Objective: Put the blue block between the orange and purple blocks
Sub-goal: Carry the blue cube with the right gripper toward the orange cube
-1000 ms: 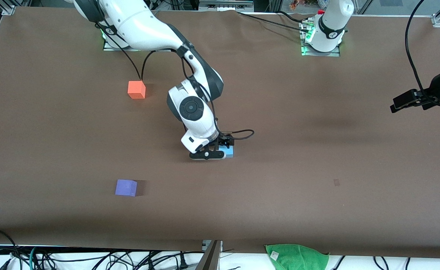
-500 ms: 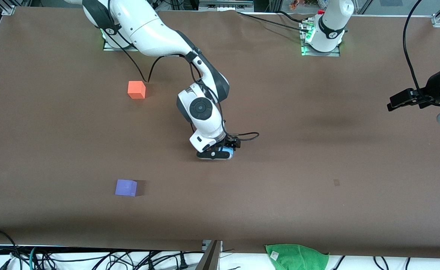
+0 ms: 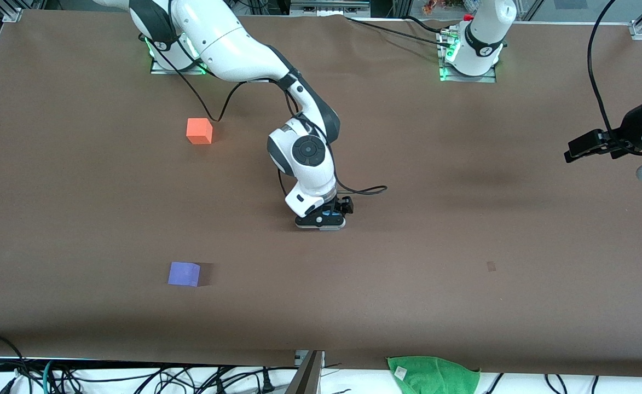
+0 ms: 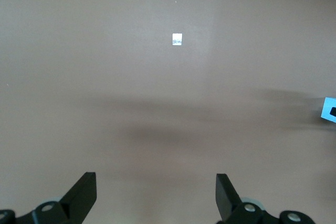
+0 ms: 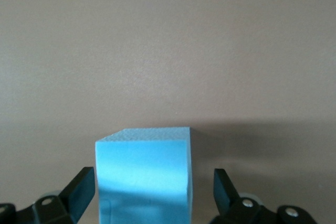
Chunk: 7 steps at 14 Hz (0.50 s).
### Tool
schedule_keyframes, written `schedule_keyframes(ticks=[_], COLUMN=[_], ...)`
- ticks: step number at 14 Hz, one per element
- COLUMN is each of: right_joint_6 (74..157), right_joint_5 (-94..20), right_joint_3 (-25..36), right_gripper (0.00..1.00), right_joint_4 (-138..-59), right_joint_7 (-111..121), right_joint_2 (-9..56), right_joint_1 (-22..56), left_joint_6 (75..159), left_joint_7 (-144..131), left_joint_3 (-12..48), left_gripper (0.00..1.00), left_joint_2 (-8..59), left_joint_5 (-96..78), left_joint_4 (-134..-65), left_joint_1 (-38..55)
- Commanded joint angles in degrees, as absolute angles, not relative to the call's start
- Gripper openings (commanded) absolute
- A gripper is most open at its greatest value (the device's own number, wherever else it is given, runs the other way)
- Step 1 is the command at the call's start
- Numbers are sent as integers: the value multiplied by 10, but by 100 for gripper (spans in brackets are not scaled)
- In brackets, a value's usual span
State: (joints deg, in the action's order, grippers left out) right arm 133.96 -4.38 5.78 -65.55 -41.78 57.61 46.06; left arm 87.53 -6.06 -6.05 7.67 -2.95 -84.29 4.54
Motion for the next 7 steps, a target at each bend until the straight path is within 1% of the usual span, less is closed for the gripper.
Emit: schedule_keyframes(ticks=[1, 2, 3, 7], right_joint_6=[1339, 1339, 1339, 1339], right_joint_5=[-37, -39, -39, -41], right_joint_3=[63, 63, 63, 62], right_gripper=[100, 100, 91, 43], right_joint_4=[-638, -638, -638, -638], right_joint_7=[-421, -424, -426, -462], right_joint_2=[584, 585, 586, 585], right_joint_1=[463, 462, 462, 463], left_joint_6=[863, 863, 863, 863], left_joint_7=[-48, -48, -48, -47], left_joint_3=[-59, -59, -59, -62], left_gripper=[100, 100, 100, 100], left_joint_2=[91, 91, 91, 96], left_joint_5=[-33, -33, -33, -33], left_joint_4=[-817, -818, -818, -816], left_joint_1=[43, 43, 41, 36])
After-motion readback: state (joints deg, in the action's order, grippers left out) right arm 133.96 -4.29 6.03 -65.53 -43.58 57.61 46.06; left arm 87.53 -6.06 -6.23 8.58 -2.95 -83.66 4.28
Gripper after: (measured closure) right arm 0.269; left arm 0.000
